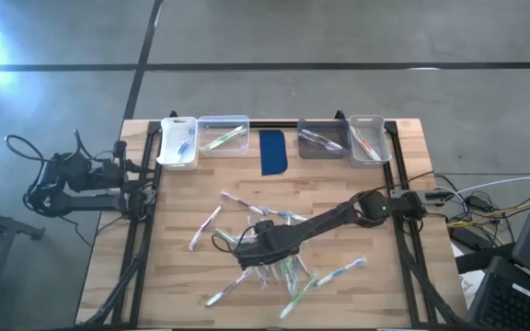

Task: Pick & Place Toothbrushes
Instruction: Put the purple toothbrush into the black bin

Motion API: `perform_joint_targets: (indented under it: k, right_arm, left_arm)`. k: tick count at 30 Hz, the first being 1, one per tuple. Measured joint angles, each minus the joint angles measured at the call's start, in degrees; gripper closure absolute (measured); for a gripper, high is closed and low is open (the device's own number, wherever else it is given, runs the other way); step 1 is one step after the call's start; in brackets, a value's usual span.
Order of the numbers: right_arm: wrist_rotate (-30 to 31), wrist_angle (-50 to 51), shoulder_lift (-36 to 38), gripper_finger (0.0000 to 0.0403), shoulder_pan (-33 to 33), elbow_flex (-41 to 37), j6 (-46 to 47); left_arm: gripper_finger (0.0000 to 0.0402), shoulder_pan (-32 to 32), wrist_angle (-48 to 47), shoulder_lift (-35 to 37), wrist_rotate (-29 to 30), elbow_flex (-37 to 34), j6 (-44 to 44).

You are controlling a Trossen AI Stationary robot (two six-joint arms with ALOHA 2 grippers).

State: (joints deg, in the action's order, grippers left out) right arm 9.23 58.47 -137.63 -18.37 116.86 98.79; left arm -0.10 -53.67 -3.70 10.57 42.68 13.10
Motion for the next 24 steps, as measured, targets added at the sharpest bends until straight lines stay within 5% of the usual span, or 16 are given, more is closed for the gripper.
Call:
perform_joint_targets:
  k: [14, 24]
  right_arm:
    - [9.4, 0.0, 5.8, 0.0382, 0.0, 0.0, -1.8]
    - [14.1, 9.8, 12.4, 0.0381, 3.8, 0.0, -14.5]
  left_arm:
    - [0.0312, 0.0, 0.0, 0.0, 0.0, 0.0, 0.0]
    - [0.0312, 0.0, 0.0, 0.0, 0.0, 0.0, 0.0]
